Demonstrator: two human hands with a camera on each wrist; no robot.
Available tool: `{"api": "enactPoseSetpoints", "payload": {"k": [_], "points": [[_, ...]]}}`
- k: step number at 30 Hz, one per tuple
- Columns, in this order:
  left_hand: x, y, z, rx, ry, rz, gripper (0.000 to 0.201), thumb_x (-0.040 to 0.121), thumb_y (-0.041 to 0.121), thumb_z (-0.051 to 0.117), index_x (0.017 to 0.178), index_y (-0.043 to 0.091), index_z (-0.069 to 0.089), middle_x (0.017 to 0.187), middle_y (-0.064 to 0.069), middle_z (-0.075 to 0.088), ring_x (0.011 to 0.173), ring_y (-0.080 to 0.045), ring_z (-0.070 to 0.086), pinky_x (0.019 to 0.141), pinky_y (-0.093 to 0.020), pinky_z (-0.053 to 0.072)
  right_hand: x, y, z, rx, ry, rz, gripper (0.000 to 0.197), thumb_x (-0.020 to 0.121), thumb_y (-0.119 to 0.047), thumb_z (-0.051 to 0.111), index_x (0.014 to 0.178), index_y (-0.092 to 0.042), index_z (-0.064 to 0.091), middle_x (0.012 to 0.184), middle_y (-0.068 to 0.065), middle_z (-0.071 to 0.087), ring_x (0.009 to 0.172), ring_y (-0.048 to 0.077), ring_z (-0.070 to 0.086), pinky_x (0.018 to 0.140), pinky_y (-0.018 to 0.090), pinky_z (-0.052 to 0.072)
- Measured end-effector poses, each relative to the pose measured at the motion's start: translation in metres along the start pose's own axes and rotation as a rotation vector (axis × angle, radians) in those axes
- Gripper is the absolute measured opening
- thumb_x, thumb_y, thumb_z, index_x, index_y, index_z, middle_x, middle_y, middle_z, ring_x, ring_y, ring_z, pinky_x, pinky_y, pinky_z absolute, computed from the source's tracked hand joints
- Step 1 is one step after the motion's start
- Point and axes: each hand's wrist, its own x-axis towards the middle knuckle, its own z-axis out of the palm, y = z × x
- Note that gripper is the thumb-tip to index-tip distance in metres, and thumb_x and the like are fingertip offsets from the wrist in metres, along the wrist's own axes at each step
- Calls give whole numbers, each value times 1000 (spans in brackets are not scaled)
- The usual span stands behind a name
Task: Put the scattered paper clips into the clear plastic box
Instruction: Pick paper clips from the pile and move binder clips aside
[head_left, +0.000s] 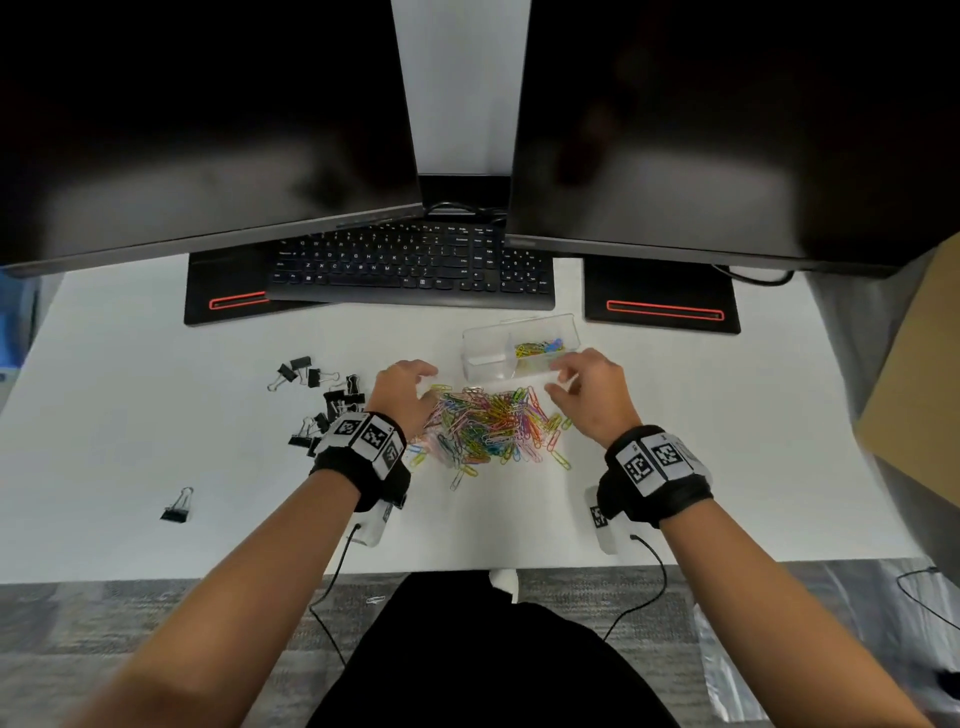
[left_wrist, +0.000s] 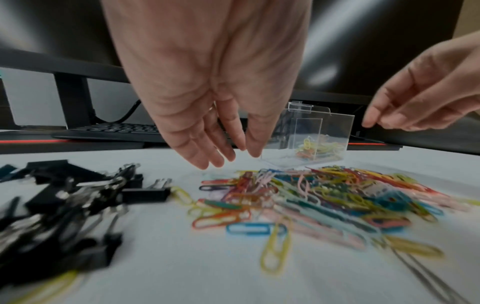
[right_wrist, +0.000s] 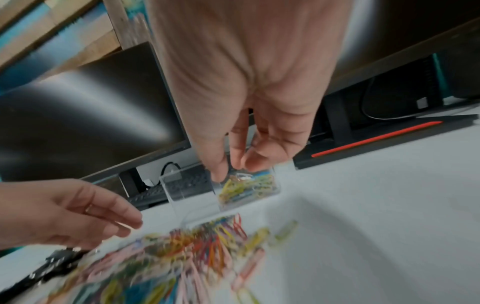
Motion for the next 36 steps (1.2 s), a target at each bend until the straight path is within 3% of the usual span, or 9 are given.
{"api": "enactPoseSetpoints", "payload": {"k": [3,5,8,10,13,18,26,31,36], "points": [[-17,-9,3,10,30,24,28,87,10,60,115,11,65,121,-11,61,111,-25,58,93,-27,43,-23,17,6,-49,-141,112,45,78,-29,75,117,-11,62,108,12,55,81,19,56,89,31,49],[-29,-11,8,-7,52,46,28,86,6,60,113,9,66,119,-12,62,109,-26,59,92,-25,43,-37,25,9,-68,-217,169,69,71,-36,80,129,-12,54,118,13,47,101,24,56,95,28,43],[-43,-13,16,-35,51,63,34,83,4,62,116,6,64,118,-13,60,104,-24,60,86,-16,39,-52,34,16,-139,-286,173,95,62,-42,84,141,-13,40,126,12,34,119,28,43,107,31,37],[-49,-14,21,-32,51,69,35,82,3,63,117,6,64,119,-13,59,106,-25,59,86,-15,37,-56,37,20,-213,-276,158,98,60,-47,84,141,-14,39,128,12,30,121,29,36,107,36,38],[-55,-16,26,-42,77,69,34,81,2,62,115,7,66,121,-12,60,110,-25,58,90,-15,35,-62,39,18,-272,-215,169,94,59,-51,82,136,-13,43,128,12,30,120,29,33,102,38,41],[-63,-16,31,-54,88,68,34,83,3,61,117,7,64,123,-12,59,112,-25,57,92,-18,37,-76,55,20,-154,-188,267,74,65,-39,83,123,-6,52,124,17,36,117,32,41,103,33,39],[-67,-14,41,-79,116,35,32,80,1,64,112,5,66,124,-12,55,110,-24,57,88,-12,34,-73,35,40,-35,-132,146,41,76,-14,76,114,-4,68,111,22,54,98,33,59,90,29,43],[-70,-14,41,-83,111,30,33,81,3,64,114,6,65,126,-11,54,112,-24,55,92,-16,35,-64,23,49,-5,-117,99,14,78,1,68,90,0,75,97,22,67,93,33,64,81,25,42],[-72,-15,41,-77,112,21,33,79,0,64,112,5,67,127,-13,53,115,-25,54,92,-16,35,-58,21,50,-99,-216,87,17,86,0,55,100,2,63,101,20,67,96,33,62,84,34,49]]}}
